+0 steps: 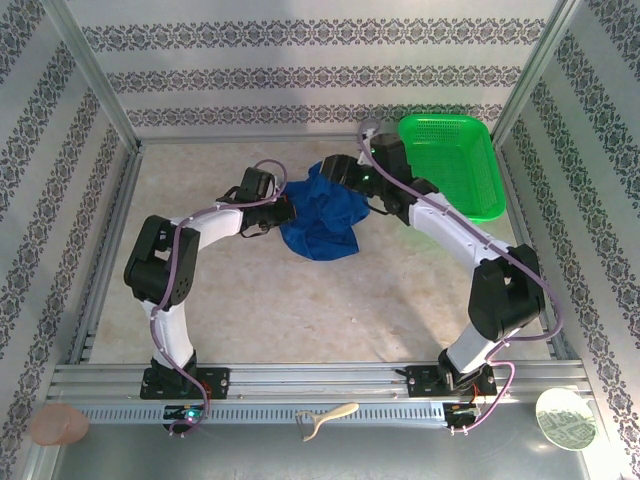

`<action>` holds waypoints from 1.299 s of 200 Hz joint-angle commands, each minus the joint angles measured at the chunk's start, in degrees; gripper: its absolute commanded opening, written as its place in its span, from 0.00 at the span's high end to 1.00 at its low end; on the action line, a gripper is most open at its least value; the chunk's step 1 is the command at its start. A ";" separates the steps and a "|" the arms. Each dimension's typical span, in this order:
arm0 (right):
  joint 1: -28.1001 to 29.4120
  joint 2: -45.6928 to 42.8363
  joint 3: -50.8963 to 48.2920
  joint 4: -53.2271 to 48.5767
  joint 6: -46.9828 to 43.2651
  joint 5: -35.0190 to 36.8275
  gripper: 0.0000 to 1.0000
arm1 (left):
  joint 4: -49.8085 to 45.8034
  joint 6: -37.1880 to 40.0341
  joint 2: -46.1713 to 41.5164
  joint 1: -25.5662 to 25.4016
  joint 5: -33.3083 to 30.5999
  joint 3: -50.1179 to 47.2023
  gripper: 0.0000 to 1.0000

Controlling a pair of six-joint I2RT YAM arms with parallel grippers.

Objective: Fold the inside-out t-shirt

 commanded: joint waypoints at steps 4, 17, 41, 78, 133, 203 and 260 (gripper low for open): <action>-3.52 -3.18 -4.27 -1.31 -0.47 3.85 0.33 | -5.58 1.28 -10.92 -0.49 3.05 -0.98 1.00; -4.29 -5.67 -6.70 -3.28 -1.24 4.97 0.32 | -9.14 1.47 -16.20 -0.44 3.46 -2.43 1.00; -3.32 -10.52 -12.72 -7.32 -3.76 9.12 0.31 | -12.01 0.99 -24.47 -0.45 3.77 -6.96 1.00; -0.25 -15.18 -22.69 -7.76 -4.81 11.35 0.28 | -12.37 -0.30 -30.93 -0.27 2.46 -11.29 1.00; 11.53 -13.07 -28.77 -5.71 -6.21 19.06 0.22 | -13.92 -0.17 -31.22 -0.25 2.61 -7.97 1.00; 9.71 4.01 -19.13 -3.50 -9.47 25.59 0.40 | -13.06 -2.41 -31.48 0.25 4.09 -6.25 1.00; 5.98 -6.83 -7.65 -13.27 -16.60 16.42 1.00 | -11.62 -4.27 -29.58 3.99 7.03 1.73 1.00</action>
